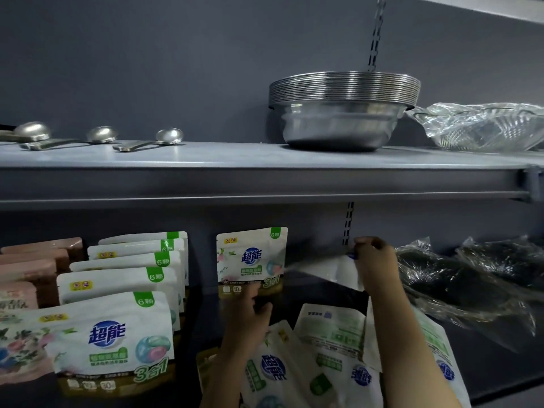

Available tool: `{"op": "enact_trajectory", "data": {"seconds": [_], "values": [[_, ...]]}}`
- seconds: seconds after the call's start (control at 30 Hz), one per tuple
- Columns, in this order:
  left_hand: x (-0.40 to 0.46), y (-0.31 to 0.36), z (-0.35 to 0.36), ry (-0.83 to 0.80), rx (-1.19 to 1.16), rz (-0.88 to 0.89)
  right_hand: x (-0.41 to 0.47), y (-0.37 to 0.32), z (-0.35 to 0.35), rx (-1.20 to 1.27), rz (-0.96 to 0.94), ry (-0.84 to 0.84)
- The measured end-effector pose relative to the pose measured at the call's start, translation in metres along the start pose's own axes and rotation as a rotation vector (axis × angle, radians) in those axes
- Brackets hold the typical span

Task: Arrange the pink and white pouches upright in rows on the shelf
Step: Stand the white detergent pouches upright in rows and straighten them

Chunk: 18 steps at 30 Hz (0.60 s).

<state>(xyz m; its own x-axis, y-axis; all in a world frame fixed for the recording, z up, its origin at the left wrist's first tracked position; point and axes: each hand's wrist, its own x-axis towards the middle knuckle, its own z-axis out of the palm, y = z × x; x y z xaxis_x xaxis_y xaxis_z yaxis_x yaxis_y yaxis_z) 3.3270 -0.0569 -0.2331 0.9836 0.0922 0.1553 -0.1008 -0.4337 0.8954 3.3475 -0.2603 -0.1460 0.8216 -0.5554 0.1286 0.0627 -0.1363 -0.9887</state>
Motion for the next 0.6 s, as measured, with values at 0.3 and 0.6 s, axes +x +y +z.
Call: {"op": "enact_trajectory", "data": {"seconds": [0.3,0.6], "values": [[-0.004,0.03,0.013,0.013,-0.182,0.297,-0.01,0.001,-0.02,0.371,0.344,-0.455],[-0.009,0.034,0.008,0.078,-0.423,0.202,-0.017,0.014,-0.01,0.621,0.363,-0.57]]}}
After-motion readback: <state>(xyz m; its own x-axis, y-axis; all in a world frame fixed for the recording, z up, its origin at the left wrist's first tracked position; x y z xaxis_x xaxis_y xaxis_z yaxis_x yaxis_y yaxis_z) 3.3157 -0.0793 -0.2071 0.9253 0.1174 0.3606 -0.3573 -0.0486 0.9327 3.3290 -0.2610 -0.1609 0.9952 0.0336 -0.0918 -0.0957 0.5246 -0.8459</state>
